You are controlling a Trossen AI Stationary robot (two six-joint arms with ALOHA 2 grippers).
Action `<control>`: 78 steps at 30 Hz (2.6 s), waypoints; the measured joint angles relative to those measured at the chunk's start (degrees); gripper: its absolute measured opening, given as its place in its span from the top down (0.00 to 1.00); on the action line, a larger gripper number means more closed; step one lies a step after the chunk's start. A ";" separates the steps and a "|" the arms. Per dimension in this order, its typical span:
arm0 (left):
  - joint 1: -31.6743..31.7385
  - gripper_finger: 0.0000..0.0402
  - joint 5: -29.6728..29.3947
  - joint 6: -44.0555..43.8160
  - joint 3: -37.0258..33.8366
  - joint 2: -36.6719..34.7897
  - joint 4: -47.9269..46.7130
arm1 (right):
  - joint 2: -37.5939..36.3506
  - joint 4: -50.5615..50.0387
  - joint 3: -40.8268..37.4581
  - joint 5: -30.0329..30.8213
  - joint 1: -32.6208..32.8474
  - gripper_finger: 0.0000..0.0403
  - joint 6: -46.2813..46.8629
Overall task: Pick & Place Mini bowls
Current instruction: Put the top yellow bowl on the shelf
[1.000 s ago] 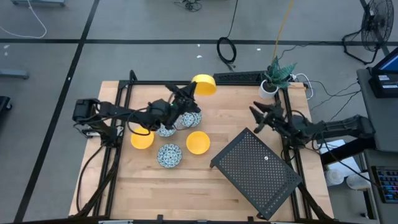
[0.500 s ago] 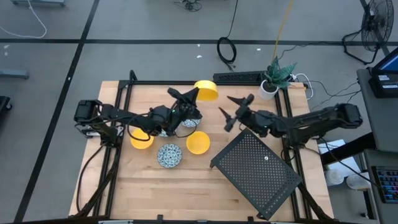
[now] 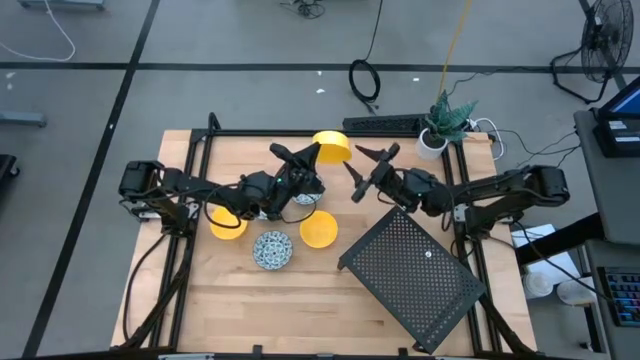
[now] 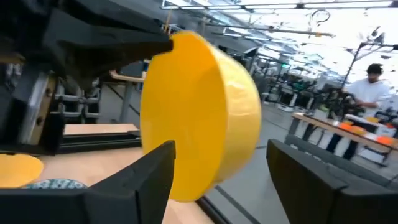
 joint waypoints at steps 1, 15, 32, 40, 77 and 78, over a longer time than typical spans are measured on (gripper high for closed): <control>0.00 1.00 0.53 0.00 0.00 0.00 0.01 | 0.37 0.55 0.00 -0.67 -0.59 0.41 0.64; 0.00 1.00 1.86 -1.31 0.00 -0.02 -0.47 | 0.68 1.20 0.00 -0.71 -3.22 0.71 -0.44; -3.01 0.77 -3.45 -32.68 9.31 -3.12 -33.01 | -0.56 -0.04 0.13 0.86 -2.72 1.00 -7.07; -3.61 0.36 9.22 -60.77 20.09 -4.10 -70.28 | -3.06 -7.91 0.08 0.46 -2.62 1.00 -8.20; 2.16 0.12 42.36 -64.76 -19.89 -45.09 -44.76 | 1.86 -133.89 61.07 -34.03 2.07 1.00 27.01; 2.16 0.12 42.36 -64.76 -19.89 -45.09 -44.74 | 1.82 -134.57 61.09 -34.03 1.91 1.00 27.07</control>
